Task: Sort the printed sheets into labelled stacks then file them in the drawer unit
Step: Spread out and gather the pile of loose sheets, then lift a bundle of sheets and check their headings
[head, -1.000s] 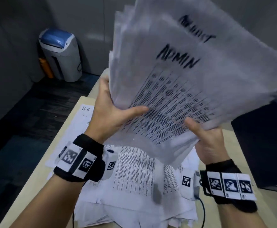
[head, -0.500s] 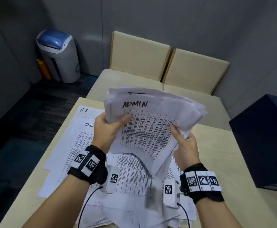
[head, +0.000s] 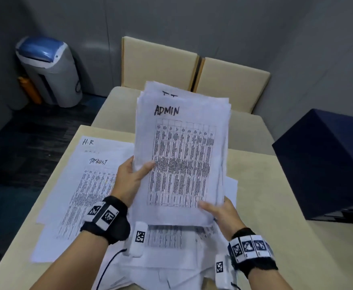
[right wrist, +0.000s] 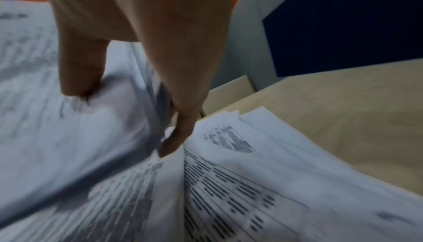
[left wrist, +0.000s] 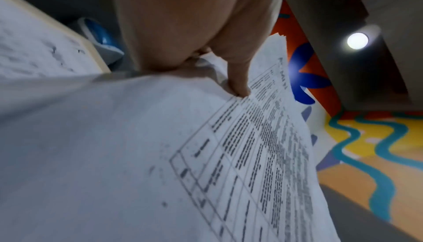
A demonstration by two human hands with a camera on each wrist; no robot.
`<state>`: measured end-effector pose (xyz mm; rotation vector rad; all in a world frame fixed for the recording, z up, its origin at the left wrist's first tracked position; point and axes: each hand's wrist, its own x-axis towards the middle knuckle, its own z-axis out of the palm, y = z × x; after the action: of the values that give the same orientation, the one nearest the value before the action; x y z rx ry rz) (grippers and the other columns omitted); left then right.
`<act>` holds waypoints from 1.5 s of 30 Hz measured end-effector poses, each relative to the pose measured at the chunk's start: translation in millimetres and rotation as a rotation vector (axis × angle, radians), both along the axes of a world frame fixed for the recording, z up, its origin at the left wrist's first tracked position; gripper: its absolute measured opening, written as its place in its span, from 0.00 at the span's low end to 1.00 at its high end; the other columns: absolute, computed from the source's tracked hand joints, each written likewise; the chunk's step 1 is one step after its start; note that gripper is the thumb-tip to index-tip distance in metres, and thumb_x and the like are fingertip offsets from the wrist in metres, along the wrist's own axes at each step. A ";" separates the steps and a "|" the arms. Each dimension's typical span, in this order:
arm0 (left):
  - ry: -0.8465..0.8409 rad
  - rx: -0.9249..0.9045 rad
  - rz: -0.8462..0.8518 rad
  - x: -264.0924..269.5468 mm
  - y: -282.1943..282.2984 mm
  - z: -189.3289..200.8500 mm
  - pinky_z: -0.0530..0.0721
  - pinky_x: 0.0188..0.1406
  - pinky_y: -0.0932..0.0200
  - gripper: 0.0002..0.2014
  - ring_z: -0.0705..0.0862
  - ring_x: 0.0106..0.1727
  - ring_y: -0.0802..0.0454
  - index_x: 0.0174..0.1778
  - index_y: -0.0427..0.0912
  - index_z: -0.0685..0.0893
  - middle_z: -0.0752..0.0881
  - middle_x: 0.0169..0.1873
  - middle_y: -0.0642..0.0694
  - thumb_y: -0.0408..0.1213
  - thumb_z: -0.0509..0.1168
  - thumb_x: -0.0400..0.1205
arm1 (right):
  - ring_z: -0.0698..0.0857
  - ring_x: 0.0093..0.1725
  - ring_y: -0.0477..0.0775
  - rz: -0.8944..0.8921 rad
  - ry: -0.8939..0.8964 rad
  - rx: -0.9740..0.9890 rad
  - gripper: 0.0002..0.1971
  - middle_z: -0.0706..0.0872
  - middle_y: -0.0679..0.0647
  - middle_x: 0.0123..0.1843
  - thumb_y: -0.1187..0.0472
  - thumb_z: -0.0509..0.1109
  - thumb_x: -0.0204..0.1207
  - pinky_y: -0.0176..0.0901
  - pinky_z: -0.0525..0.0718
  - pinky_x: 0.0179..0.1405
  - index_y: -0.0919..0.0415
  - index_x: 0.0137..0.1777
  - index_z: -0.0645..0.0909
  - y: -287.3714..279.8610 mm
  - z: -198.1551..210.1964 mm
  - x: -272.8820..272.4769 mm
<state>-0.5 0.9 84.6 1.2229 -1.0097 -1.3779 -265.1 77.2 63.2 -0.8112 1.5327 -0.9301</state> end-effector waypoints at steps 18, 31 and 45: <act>-0.742 0.278 -0.241 -105.3 30.0 -97.7 0.85 0.57 0.51 0.13 0.85 0.52 0.51 0.56 0.44 0.81 0.86 0.49 0.50 0.44 0.73 0.81 | 0.89 0.55 0.69 -0.384 0.419 0.302 0.16 0.91 0.63 0.52 0.68 0.76 0.77 0.62 0.87 0.58 0.67 0.64 0.83 29.6 -11.9 -321.5; -1.020 0.248 0.202 -76.7 32.4 -91.3 0.80 0.64 0.35 0.22 0.82 0.62 0.42 0.63 0.42 0.81 0.84 0.60 0.43 0.43 0.76 0.75 | 0.75 0.74 0.68 0.025 1.127 0.060 0.29 0.71 0.64 0.78 0.61 0.74 0.79 0.60 0.76 0.72 0.66 0.78 0.72 -13.0 -23.2 -229.9; -0.930 0.395 -0.046 -52.3 46.9 -89.5 0.70 0.79 0.43 0.49 0.66 0.80 0.37 0.84 0.33 0.57 0.60 0.79 0.35 0.52 0.76 0.76 | 0.78 0.77 0.62 0.067 0.303 0.369 0.39 0.75 0.59 0.80 0.51 0.77 0.78 0.54 0.77 0.75 0.69 0.82 0.65 -25.8 -79.7 -53.1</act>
<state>-52.8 47.7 -4.9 2.2524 -1.4139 -1.0481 -318.2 51.4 -16.4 -0.7507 1.8570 -0.4655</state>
